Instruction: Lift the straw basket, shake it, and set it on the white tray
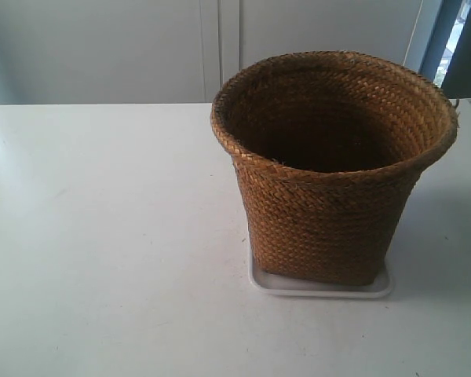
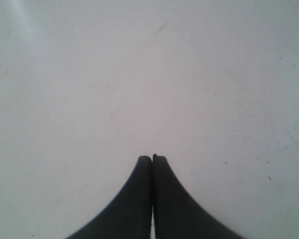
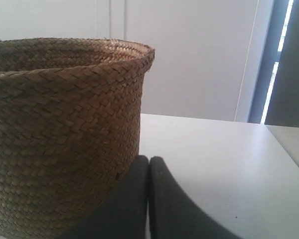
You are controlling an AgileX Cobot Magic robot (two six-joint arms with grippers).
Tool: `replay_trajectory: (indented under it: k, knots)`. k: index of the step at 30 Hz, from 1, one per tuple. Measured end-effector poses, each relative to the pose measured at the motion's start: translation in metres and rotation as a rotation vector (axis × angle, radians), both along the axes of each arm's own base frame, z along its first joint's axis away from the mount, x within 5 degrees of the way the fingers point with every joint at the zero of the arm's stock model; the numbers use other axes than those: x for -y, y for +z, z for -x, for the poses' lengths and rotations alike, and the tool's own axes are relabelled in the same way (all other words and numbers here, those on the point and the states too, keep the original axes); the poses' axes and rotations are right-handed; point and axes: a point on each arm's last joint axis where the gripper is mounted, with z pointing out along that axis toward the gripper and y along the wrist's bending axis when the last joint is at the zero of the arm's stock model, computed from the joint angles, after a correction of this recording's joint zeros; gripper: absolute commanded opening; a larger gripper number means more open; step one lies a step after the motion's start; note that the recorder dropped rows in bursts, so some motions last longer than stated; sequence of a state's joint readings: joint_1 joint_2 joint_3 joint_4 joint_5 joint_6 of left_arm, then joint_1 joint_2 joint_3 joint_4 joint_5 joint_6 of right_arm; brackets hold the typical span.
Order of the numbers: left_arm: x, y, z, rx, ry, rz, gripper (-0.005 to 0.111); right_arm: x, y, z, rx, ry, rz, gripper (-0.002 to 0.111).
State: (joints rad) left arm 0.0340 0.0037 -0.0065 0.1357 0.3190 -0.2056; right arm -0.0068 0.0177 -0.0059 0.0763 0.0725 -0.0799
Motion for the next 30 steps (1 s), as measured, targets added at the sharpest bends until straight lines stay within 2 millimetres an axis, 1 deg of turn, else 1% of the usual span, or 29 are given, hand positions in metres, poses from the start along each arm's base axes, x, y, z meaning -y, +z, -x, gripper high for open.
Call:
replay_trajectory:
  k: [11, 21, 30]
  knots:
    - [0.0, 0.0, 0.0, 0.0, -0.001, -0.001, 0.0, 0.0, 0.0, 0.001, 0.004, 0.0, -0.004, 0.0]
    - [0.0, 0.0, 0.0, 0.0, -0.001, -0.001, 0.0, -0.001, -0.018, 0.003, -0.195, 0.021, 0.104, 0.0]
    - [0.0, 0.0, 0.0, 0.0, -0.001, -0.001, 0.0, -0.001, -0.019, 0.003, -0.2, 0.018, 0.127, 0.0]
